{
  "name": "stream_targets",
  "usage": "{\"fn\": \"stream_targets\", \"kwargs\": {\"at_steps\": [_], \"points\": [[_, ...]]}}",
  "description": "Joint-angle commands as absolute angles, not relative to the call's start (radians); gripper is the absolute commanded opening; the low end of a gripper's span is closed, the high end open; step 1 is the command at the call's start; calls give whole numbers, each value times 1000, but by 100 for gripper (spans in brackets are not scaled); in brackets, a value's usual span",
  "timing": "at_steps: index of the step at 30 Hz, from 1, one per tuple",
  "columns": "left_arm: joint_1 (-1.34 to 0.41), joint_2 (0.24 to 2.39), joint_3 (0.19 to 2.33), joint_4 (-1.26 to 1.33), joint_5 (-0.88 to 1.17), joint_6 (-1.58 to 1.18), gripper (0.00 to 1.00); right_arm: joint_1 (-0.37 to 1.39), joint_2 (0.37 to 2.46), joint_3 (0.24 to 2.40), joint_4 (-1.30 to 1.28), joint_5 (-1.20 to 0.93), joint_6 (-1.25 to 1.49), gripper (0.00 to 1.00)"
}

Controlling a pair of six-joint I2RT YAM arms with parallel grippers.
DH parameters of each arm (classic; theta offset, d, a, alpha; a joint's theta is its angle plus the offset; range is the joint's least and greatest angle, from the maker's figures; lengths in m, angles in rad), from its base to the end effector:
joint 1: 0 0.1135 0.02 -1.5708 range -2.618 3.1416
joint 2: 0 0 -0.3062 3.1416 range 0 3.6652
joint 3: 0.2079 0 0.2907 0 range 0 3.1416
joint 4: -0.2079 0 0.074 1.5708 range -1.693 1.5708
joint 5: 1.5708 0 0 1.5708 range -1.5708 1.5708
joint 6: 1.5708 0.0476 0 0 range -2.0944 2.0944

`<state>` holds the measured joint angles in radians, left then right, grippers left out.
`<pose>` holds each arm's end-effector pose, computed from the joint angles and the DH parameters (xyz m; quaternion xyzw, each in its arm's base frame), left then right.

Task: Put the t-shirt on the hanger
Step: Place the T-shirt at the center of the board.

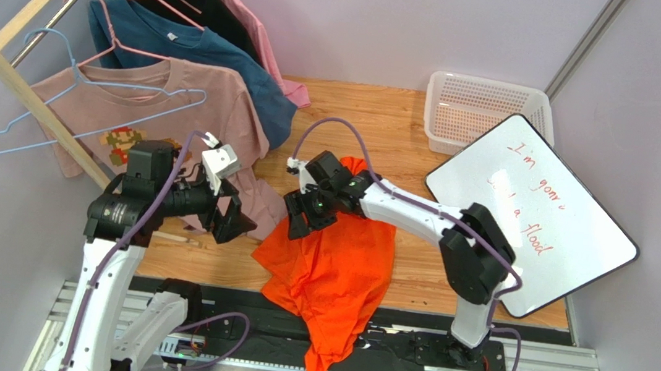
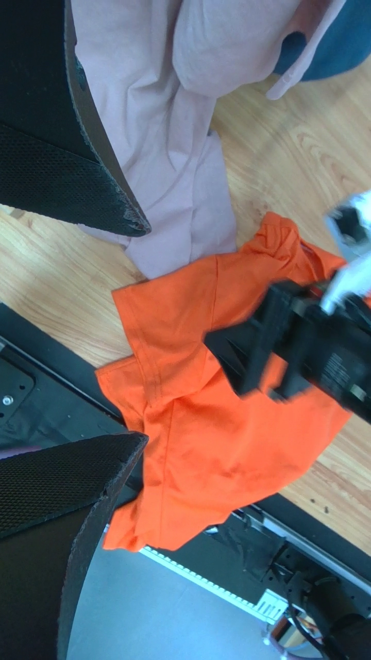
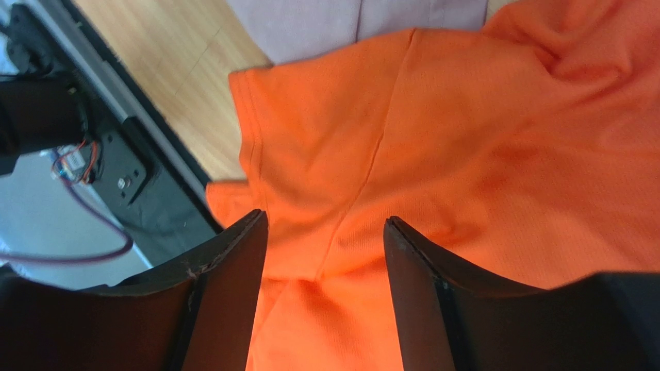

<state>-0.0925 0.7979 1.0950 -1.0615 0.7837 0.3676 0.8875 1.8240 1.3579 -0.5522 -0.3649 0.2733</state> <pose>0.1347 -0.0462 0.3988 0.3397 0.7935 -0.2982 0.4074 0.2646 0.3519 0.2349 -0.3332 0.8869 0.2931 0.1286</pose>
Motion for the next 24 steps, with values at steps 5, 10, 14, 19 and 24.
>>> {"fn": "stream_targets", "kwargs": {"at_steps": [5,10,14,19,24], "points": [[-84,749,1135,-1016,769,250,99,945,1999,1491,-489,-262,359,57],[-84,761,1138,-996,778,238,99,943,2048,1520,-506,-276,342,34],[-84,796,1091,-1002,769,276,99,931,2007,1569,-579,-356,254,19],[-121,952,1077,-1058,734,416,94,791,1838,1569,-702,-377,14,50],[-363,1078,1042,-916,511,440,92,614,1781,1499,-764,-312,-83,61]]}}
